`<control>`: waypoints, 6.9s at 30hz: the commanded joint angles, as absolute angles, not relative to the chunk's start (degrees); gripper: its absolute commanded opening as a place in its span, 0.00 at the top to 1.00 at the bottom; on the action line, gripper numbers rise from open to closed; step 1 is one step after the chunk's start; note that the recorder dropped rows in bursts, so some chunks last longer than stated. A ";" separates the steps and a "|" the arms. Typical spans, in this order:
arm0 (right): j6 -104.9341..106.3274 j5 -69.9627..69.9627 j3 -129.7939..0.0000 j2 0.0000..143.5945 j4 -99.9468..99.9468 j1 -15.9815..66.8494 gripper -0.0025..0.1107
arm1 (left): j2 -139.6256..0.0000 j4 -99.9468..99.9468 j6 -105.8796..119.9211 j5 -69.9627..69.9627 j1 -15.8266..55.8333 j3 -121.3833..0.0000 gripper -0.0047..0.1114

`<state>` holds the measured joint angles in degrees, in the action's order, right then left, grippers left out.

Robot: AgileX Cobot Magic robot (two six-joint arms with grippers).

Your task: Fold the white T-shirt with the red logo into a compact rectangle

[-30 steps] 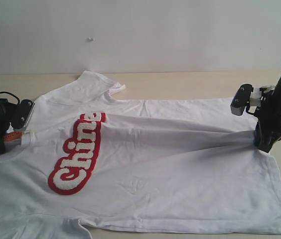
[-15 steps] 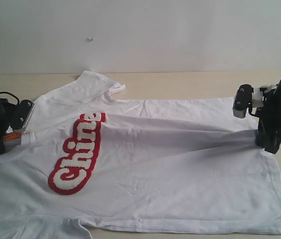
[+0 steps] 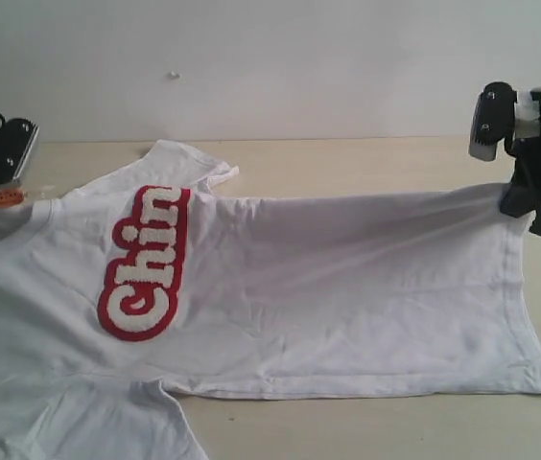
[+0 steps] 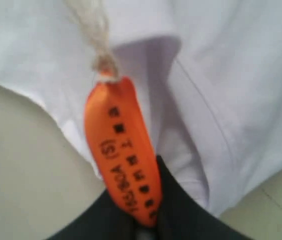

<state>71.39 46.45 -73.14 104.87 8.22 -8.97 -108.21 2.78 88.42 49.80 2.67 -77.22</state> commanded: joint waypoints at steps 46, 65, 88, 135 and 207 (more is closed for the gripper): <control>66.85 58.67 -85.03 72.78 13.47 -3.36 0.98 | -74.11 0.84 67.40 44.59 2.51 -86.45 0.96; 50.82 63.85 -94.42 90.17 8.98 -6.46 0.98 | -86.46 8.64 65.37 47.27 -0.16 -84.40 0.96; 40.11 65.05 -83.25 77.94 2.18 -0.64 0.98 | -75.21 3.43 62.74 54.05 3.53 -75.87 0.96; 34.43 67.89 -100.45 105.00 6.94 -6.64 0.98 | -98.31 14.07 46.68 29.97 -0.04 -78.10 0.96; 23.68 27.10 -104.41 127.13 2.59 -6.64 0.61 | -123.54 2.36 51.00 -0.98 0.47 -88.61 0.30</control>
<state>24.60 28.86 -103.95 127.65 3.05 -6.41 -123.87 2.51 53.66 1.27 0.35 -88.09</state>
